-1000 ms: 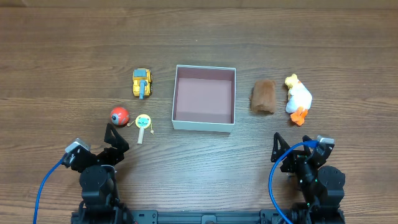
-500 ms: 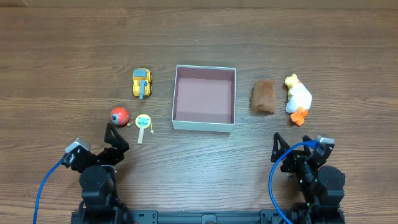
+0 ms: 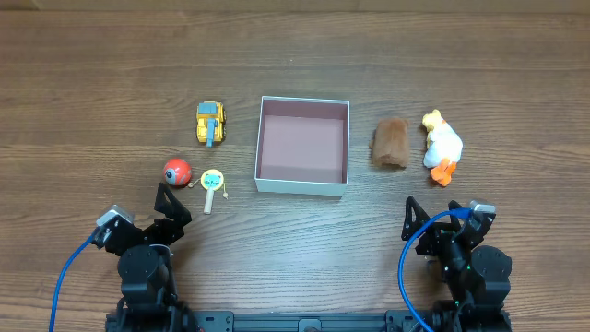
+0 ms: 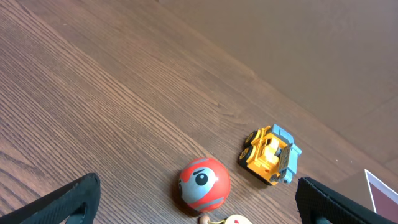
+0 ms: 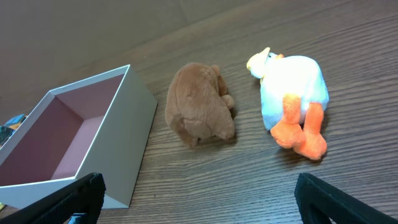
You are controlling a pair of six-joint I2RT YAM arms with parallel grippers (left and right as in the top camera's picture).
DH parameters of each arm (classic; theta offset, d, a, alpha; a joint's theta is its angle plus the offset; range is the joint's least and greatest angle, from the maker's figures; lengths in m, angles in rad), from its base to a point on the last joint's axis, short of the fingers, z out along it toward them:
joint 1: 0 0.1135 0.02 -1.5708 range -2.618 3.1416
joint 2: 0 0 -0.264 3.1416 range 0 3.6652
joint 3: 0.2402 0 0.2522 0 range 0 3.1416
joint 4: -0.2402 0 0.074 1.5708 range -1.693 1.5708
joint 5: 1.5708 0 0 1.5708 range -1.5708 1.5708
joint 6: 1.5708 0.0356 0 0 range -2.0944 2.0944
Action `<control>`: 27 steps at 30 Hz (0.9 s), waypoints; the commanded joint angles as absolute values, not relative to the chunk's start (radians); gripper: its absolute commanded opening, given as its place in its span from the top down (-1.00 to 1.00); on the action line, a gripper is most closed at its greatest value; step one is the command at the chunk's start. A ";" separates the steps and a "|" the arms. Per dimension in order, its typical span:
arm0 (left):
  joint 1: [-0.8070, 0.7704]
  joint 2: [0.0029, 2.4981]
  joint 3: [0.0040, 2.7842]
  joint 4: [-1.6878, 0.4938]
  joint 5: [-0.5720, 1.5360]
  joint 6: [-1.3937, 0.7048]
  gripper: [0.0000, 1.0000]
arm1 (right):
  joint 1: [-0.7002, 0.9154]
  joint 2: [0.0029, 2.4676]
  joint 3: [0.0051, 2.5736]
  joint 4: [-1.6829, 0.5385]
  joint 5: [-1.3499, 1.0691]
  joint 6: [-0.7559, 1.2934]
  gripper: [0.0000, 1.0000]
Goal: Pack container
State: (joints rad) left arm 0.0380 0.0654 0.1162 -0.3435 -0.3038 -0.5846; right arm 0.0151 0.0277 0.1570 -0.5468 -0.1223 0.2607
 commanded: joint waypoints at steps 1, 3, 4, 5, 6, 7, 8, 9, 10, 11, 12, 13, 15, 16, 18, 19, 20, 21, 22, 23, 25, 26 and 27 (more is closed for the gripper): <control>0.032 0.057 0.104 -0.339 -0.321 -0.580 -1.00 | 0.020 0.018 0.149 -0.550 -0.114 0.258 -1.00; 0.032 0.057 0.104 -0.339 -0.321 -0.580 -1.00 | 0.020 0.018 0.149 -0.550 -0.114 0.258 -1.00; 0.032 0.057 0.104 -0.339 -0.321 -0.580 -1.00 | 0.020 0.018 0.149 -0.550 -0.114 0.258 -1.00; 0.032 0.057 0.104 -0.339 -0.321 -0.580 -1.00 | 0.020 0.018 0.149 -0.550 -0.114 0.258 -1.00; 0.032 0.057 0.104 -0.339 -0.321 -0.580 -1.00 | 0.020 0.018 0.149 -0.550 -0.114 0.258 -1.00; 0.032 0.057 0.104 -0.339 -0.321 -0.580 -1.00 | 0.020 0.018 0.149 -0.550 -0.114 0.258 -1.00; 0.032 0.057 0.104 -0.339 -0.321 -0.580 -1.00 | 0.020 0.018 0.149 -0.550 -0.114 0.258 -1.00; 0.032 0.057 0.104 -0.339 -0.321 -0.580 -1.00 | 0.020 0.018 0.149 -0.550 -0.114 0.258 -1.00; 0.032 0.057 0.104 -0.337 -0.320 -0.585 -1.00 | 0.020 0.018 0.149 -0.550 -0.114 0.258 -1.00; 0.032 0.057 0.104 -0.335 -0.320 -0.598 -1.00 | 0.020 0.018 0.149 -0.550 -0.114 0.258 -1.00; 0.032 0.057 0.104 -0.335 -0.320 -0.612 -1.00 | 0.020 0.018 0.149 -0.550 -0.114 0.258 -1.00; 0.032 0.057 0.104 -0.335 -0.315 -0.626 -1.00 | 0.020 0.018 0.149 -0.547 -0.114 0.258 -1.00; 0.032 0.057 0.104 -0.336 -0.313 -0.646 -1.00 | 0.020 0.018 0.149 -0.513 -0.115 0.258 -1.00; 0.032 0.057 0.104 -0.336 -0.309 -0.654 -1.00 | 0.020 0.018 0.149 -0.502 -0.115 0.261 -1.00; 0.032 0.057 0.104 -0.332 -0.268 -0.655 -1.00 | 0.020 0.018 0.149 -0.502 -0.115 0.262 -1.00; 0.032 0.057 0.104 -0.328 -0.248 -0.655 -1.00 | 0.020 0.018 0.149 -0.498 -0.115 0.262 -1.00; 0.032 0.057 0.104 -0.322 -0.205 -0.651 -1.00 | 0.020 0.018 0.149 -0.479 -0.124 0.267 -1.00; 0.032 0.057 0.104 -0.316 -0.172 -0.645 -1.00 | 0.020 0.018 0.150 -0.464 -0.157 0.286 -1.00; 0.032 0.057 0.104 -0.305 -0.139 -0.626 -1.00 | 0.020 0.018 0.152 -0.436 -0.200 0.298 -1.00; 0.032 0.057 0.108 -0.291 -0.112 -0.597 -1.00 | 0.020 0.018 0.153 -0.402 -0.246 0.299 -1.00; 0.032 0.057 0.123 -0.265 -0.082 -0.538 -1.00 | 0.020 0.018 0.158 -0.344 -0.299 0.298 -1.00; 0.032 0.057 0.133 -0.255 -0.072 -0.510 -1.00 | 0.020 0.018 0.166 -0.334 -0.301 0.295 -1.00; 0.032 0.057 0.146 -0.253 -0.060 -0.477 -1.00 | 0.020 0.018 0.178 -0.335 -0.300 0.279 -1.00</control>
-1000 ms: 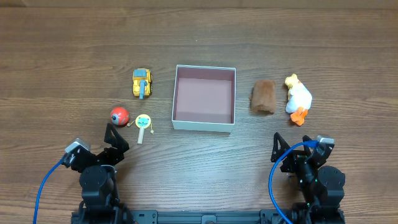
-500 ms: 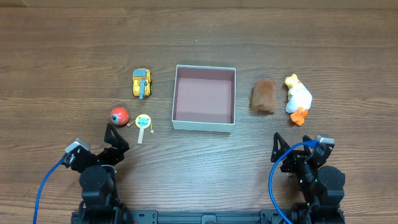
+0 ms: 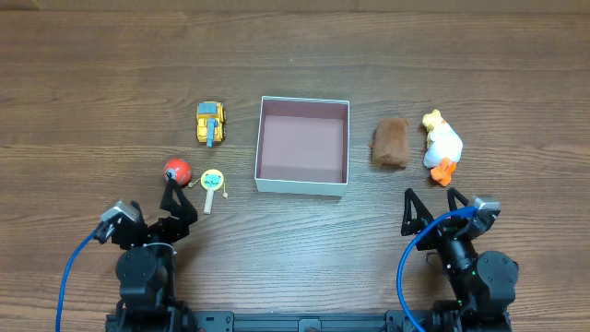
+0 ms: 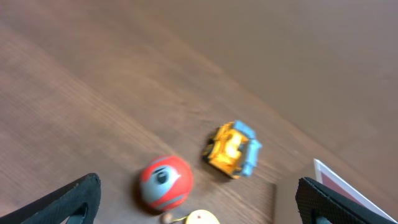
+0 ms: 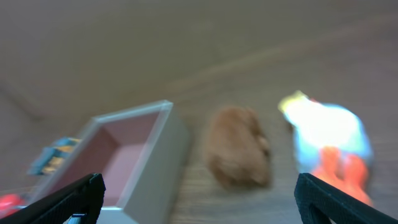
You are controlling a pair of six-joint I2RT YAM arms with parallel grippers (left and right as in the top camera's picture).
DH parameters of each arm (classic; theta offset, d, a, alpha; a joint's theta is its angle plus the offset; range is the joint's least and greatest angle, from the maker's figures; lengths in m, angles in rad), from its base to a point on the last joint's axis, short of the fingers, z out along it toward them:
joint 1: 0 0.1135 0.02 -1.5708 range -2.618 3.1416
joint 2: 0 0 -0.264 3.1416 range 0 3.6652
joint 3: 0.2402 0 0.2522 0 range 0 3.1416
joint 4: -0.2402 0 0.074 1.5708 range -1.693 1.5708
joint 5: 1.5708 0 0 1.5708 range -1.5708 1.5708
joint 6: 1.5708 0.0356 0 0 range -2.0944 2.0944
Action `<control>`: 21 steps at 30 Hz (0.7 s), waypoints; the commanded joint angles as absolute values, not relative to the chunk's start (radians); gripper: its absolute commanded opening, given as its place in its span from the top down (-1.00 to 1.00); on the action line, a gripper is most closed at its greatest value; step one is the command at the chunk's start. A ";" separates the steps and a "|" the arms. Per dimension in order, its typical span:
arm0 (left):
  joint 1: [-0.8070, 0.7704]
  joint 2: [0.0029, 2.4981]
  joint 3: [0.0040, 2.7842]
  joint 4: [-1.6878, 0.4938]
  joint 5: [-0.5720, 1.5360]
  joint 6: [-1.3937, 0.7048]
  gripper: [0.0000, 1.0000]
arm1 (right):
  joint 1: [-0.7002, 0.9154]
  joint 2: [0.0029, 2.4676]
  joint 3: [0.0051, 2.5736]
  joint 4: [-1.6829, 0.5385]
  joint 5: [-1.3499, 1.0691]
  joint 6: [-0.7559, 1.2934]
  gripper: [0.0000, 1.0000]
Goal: Pack container
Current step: 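Reach the right gripper down and grasp the brown plush bear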
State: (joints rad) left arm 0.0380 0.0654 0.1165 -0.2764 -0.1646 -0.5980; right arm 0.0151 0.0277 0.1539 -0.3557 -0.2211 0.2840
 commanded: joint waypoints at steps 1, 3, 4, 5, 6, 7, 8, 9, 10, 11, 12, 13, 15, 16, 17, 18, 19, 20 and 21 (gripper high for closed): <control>0.032 0.060 0.161 -0.255 -0.048 -0.436 -1.00 | 0.020 0.022 0.192 -0.344 -0.292 0.268 -1.00; 0.032 0.088 0.203 -0.276 -0.019 -0.368 -1.00 | 0.020 0.045 0.224 -0.366 -0.289 0.234 -1.00; 0.032 0.109 0.221 -0.281 -0.006 -0.367 -1.00 | 0.020 0.064 0.240 -0.379 -0.289 0.234 -1.00; 0.032 0.137 0.239 -0.280 -0.002 -0.368 -1.00 | 0.020 0.088 0.261 -0.398 -0.290 0.234 -1.00; 0.032 0.162 0.255 -0.280 -0.003 -0.367 -1.00 | 0.020 0.108 0.279 -0.418 -0.290 0.234 -1.00; 0.032 0.205 0.281 -0.281 -0.005 -0.365 -1.00 | 0.020 0.147 0.313 -0.453 -0.289 0.228 -1.00; 0.032 0.256 0.310 -0.281 -0.006 -0.365 -1.00 | 0.020 0.191 0.349 -0.484 -0.289 0.207 -1.00; 0.032 0.314 0.344 -0.284 -0.006 -0.365 -1.00 | 0.020 0.240 0.389 -0.512 -0.282 0.190 -1.00; 0.032 0.362 0.372 -0.285 -0.004 -0.366 -1.00 | 0.020 0.286 0.424 -0.534 -0.272 0.176 -1.00; 0.032 0.413 0.403 -0.289 0.000 -0.365 -1.00 | 0.020 0.321 0.453 -0.552 -0.261 0.170 -1.00; 0.032 0.468 0.439 -0.299 0.001 -0.365 -1.00 | 0.020 0.371 0.495 -0.576 -0.246 0.162 -1.00; 0.032 0.522 0.479 -0.316 0.002 -0.365 -1.00 | 0.020 0.420 0.537 -0.598 -0.234 0.152 -1.00; 0.032 0.633 0.568 -0.365 0.004 -0.365 -1.00 | 0.020 0.530 0.633 -0.650 -0.203 0.148 -1.00; 0.032 0.686 0.615 -0.391 0.006 -0.365 -1.00 | 0.020 0.581 0.680 -0.675 -0.190 0.148 -1.00; 0.032 0.753 0.678 -0.428 0.007 -0.364 -1.00 | 0.020 0.650 0.741 -0.708 -0.173 0.148 -1.00; 0.032 0.799 0.722 -0.452 0.012 -0.358 -1.00 | 0.020 0.690 0.778 -0.731 -0.167 0.148 -1.00; 0.032 0.833 0.756 -0.470 0.019 -0.351 -1.00 | 0.020 0.744 0.830 -0.764 -0.156 0.148 -1.00; 0.032 0.883 0.808 -0.496 0.028 -0.337 -1.00 | 0.020 0.794 0.877 -0.797 -0.151 0.148 -1.00; 0.032 0.926 0.852 -0.519 0.027 -0.336 -1.00 | 0.020 0.848 0.928 -0.831 -0.148 0.148 -1.00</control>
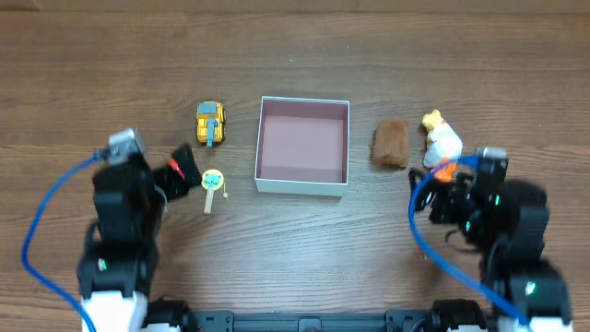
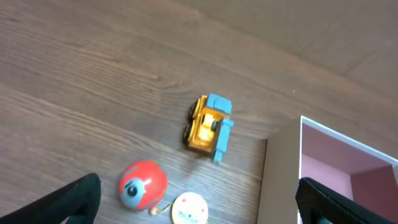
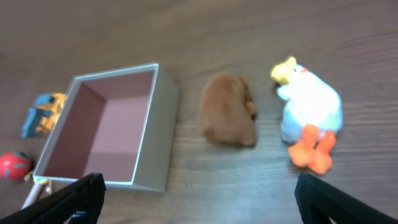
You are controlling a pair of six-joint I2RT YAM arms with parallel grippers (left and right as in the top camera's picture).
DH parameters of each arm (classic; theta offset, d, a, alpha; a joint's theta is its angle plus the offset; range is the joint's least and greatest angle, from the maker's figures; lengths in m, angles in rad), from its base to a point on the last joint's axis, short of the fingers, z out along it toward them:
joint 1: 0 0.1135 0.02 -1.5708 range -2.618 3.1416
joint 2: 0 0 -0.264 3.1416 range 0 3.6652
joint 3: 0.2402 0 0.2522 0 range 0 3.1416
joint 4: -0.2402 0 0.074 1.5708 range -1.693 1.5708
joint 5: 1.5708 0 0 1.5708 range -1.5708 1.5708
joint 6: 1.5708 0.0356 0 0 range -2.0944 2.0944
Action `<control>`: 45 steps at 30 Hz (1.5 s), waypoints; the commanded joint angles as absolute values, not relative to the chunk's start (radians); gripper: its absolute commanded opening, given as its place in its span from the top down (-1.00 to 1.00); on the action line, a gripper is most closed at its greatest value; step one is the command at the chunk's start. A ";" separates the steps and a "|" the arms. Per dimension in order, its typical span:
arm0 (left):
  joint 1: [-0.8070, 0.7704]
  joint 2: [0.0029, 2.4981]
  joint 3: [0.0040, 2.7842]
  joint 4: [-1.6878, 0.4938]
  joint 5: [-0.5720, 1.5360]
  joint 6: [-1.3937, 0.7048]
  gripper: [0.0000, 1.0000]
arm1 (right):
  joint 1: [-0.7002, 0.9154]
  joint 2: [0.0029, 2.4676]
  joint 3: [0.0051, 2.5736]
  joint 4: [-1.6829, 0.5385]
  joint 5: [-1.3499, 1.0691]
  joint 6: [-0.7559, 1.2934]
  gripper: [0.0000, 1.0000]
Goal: Pack container
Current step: 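Reach the right gripper down and grasp the brown plush bear, then carry the bear left and drop it into the white box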
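The white box (image 1: 303, 146) with a pink inside stands open at the table's middle. Left of it lie a yellow toy truck (image 1: 211, 124), a small rattle with a yellow disc (image 1: 212, 182) and a red ball (image 2: 143, 185). My left gripper (image 1: 180, 171) hangs open above the ball, which it hides in the overhead view. Right of the box lie a brown plush (image 1: 390, 143) and a white duck plush (image 1: 441, 140) with orange feet. My right gripper (image 1: 447, 187) is open, just in front of the duck's feet, holding nothing.
Bare wooden table (image 1: 304, 240) stretches in front of the box and behind it. Blue cables loop from both arms near the front edge. The box wall (image 2: 281, 174) stands to the right of the left gripper's span.
Both arms have risen and reached forward from the front edge. The left gripper now stands over the red ball, the right one near the duck. Both wrist views look more steeply down.
At first both arms sat low at the table's front edge, grippers open, toys and box untouched. A moment later they had shifted slightly and the wrist views were blurred. Now both grippers hang open close to the toys; nothing has been picked up.
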State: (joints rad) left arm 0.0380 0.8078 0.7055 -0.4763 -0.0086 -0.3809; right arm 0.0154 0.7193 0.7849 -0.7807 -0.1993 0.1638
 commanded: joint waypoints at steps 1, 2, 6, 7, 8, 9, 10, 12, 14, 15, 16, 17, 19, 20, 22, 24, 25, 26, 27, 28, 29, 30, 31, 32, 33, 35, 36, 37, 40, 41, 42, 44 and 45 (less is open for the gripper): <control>0.033 0.961 0.889 -0.539 0.027 -0.336 -1.00 | 0.020 0.902 0.978 -0.865 -0.148 0.148 -1.00; 0.033 1.003 0.934 -0.564 0.028 -0.336 -1.00 | 0.020 0.966 1.036 -0.903 -0.148 0.148 -1.00; 0.033 1.108 1.038 -0.618 0.026 -0.336 -1.00 | 0.022 1.180 1.221 -1.008 -0.147 0.148 -1.00; 0.033 1.122 1.047 -0.620 0.026 -0.336 -1.00 | 0.023 1.209 1.243 -1.018 -0.147 0.148 -1.00; 0.033 1.133 1.050 -0.620 0.026 -0.336 -1.00 | 0.025 1.253 1.271 -1.020 -0.152 0.148 -1.00; 0.033 1.142 1.050 -0.621 0.025 -0.336 -1.00 | 0.024 1.285 1.287 -1.012 -0.169 0.148 -1.00; 0.033 1.150 1.050 -0.623 0.021 -0.336 -1.00 | 0.024 1.311 1.292 -0.995 -0.199 0.148 -1.00; 0.033 1.165 1.050 -0.634 0.019 -0.336 -1.00 | 0.025 1.367 1.291 -0.939 -0.261 0.141 -1.00; 0.033 1.178 1.050 -0.656 0.018 -0.336 -1.00 | 0.027 1.418 1.291 -0.898 -0.254 0.141 -1.00; 0.033 1.184 1.050 -0.665 0.018 -0.336 -1.00 | 0.027 1.445 1.291 -0.883 -0.241 0.141 -1.00; 0.032 1.193 1.050 -0.684 0.019 -0.336 -1.00 | 0.027 1.493 1.291 -0.859 -0.205 0.153 -1.00; 0.032 1.200 1.050 -0.692 0.019 -0.336 -1.00 | 0.027 1.522 1.291 -0.845 -0.186 0.170 -1.00; 0.032 1.221 1.050 -0.704 0.019 -0.336 -1.00 | 0.033 1.600 1.291 -0.808 -0.172 0.178 -1.00; 0.032 1.231 1.050 -0.707 0.018 -0.336 -1.00 | 0.038 1.631 1.291 -0.794 -0.173 0.179 -1.00; 0.032 1.246 1.050 -0.709 0.019 -0.336 -1.00 | 0.052 1.680 1.291 -0.782 -0.165 0.179 -1.00; 0.032 1.260 1.050 -0.710 0.019 -0.336 -1.00 | 0.069 1.731 1.291 -0.778 -0.143 0.179 -1.00; 0.032 1.267 1.050 -0.710 0.019 -0.336 -1.00 | 0.079 1.757 1.291 -0.775 -0.131 0.179 -1.00; 0.032 1.275 1.050 -0.710 0.019 -0.336 -1.00 | 0.090 1.781 1.291 -0.770 -0.125 0.179 -1.00; 0.032 1.283 1.050 -0.709 0.019 -0.336 -1.00 | 0.104 1.811 1.291 -0.763 -0.121 0.179 -1.00; 0.032 1.290 1.050 -0.709 0.019 -0.336 -1.00 | 0.112 1.827 1.291 -0.758 -0.120 0.179 -1.00; 0.032 1.298 1.050 -0.709 0.019 -0.336 -1.00 | 0.125 1.850 1.291 -0.751 -0.120 0.178 -1.00; 0.032 1.306 1.050 -0.709 0.019 -0.336 -1.00 | 0.134 1.866 1.291 -0.746 -0.120 0.178 -1.00; 0.032 1.316 1.050 -0.709 0.019 -0.336 -1.00 | 0.142 1.880 1.291 -0.743 -0.119 0.178 -0.86; 0.032 1.322 1.050 -0.709 0.019 -0.336 -1.00 | 0.147 1.890 1.291 -0.741 -0.119 0.179 -0.76; 0.032 1.328 1.050 -0.709 0.019 -0.336 -1.00 | 0.151 1.896 1.291 -0.742 -0.115 0.179 -0.67; 0.032 1.344 1.050 -0.709 0.019 -0.336 -1.00 | 0.154 1.903 1.291 -0.749 -0.105 0.189 -0.22; 0.032 1.352 1.050 -0.709 0.019 -0.336 -1.00 | 0.154 1.904 1.291 -0.754 -0.105 0.194 -0.07; 0.032 1.359 1.050 -0.709 0.019 -0.336 -1.00 | 0.153 1.904 1.291 -0.758 -0.104 0.196 0.08; 0.032 1.381 1.050 -0.709 0.019 -0.336 -1.00 | 0.153 1.898 1.301 -0.802 -0.067 0.269 0.36; 0.032 1.385 1.050 -0.709 0.019 -0.336 -1.00 | 0.153 1.892 1.318 -0.834 -0.062 0.270 0.40; 0.032 1.387 1.050 -0.709 0.019 -0.336 -1.00 | 0.153 1.884 1.336 -0.860 -0.052 0.270 0.48; 0.032 1.391 1.050 -0.709 0.019 -0.336 -1.00 | 0.161 1.861 1.391 -0.923 -0.042 0.270 0.60; 0.032 1.393 1.050 -0.709 0.019 -0.336 -1.00 | 0.167 1.847 1.426 -0.960 -0.043 0.270 0.65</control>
State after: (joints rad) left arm 0.0380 1.3827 1.0260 -0.7113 0.0086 -0.3614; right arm 0.1532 1.9026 1.3216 -0.9154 -0.0780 0.2462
